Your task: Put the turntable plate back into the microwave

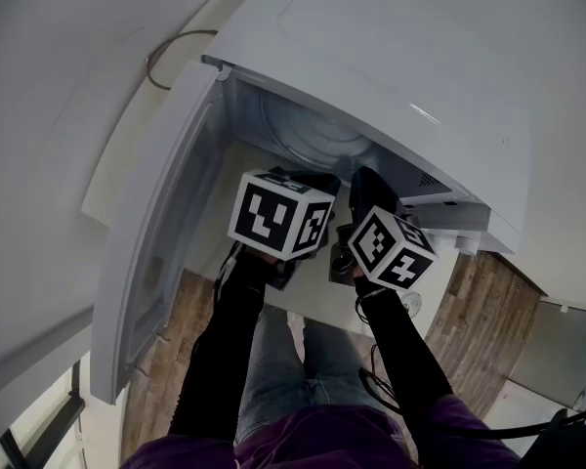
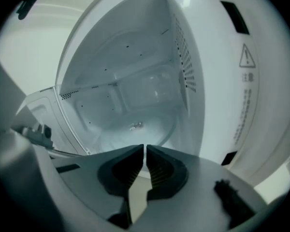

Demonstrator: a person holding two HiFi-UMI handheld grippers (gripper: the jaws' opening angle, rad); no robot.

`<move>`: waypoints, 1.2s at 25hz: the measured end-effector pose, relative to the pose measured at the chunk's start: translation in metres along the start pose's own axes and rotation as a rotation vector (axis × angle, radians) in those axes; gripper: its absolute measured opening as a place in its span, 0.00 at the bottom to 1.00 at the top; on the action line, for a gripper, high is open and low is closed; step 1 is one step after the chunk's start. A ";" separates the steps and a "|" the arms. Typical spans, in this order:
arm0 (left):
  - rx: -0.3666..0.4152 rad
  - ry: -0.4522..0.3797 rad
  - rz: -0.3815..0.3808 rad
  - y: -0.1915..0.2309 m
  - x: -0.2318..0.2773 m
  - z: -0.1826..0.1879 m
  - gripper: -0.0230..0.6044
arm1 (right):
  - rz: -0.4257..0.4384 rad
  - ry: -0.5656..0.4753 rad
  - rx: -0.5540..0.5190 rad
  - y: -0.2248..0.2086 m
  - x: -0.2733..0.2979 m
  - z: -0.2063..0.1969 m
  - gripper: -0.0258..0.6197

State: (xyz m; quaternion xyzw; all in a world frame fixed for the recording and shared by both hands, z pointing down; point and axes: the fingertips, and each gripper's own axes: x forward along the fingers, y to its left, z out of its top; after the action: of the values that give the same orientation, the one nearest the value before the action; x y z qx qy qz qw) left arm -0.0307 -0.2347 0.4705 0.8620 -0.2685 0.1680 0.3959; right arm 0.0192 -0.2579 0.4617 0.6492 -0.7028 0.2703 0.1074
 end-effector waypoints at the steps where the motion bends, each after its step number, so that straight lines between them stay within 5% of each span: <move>1: 0.029 -0.055 0.041 0.003 -0.006 0.000 0.05 | 0.007 -0.006 0.003 0.001 -0.004 0.000 0.07; 6: 0.095 -0.288 0.234 0.008 -0.043 0.003 0.05 | 0.063 -0.028 -0.036 0.020 -0.035 0.002 0.07; 11: 0.091 -0.350 0.355 0.001 -0.071 -0.001 0.05 | 0.110 -0.051 -0.052 0.036 -0.071 0.012 0.07; 20: 0.177 -0.519 0.413 -0.076 -0.117 0.021 0.05 | 0.197 -0.190 -0.151 0.055 -0.142 0.058 0.05; 25: 0.149 -0.495 0.439 -0.116 -0.131 0.010 0.05 | 0.259 -0.167 -0.138 0.055 -0.177 0.061 0.05; 30: 0.223 -0.556 0.469 -0.145 -0.152 0.030 0.05 | 0.311 -0.217 -0.145 0.057 -0.201 0.085 0.05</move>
State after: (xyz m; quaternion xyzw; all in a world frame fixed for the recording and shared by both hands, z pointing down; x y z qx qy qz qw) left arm -0.0637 -0.1294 0.2895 0.8276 -0.5357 0.0416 0.1625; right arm 0.0082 -0.1303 0.2765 0.5489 -0.8196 0.1606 0.0345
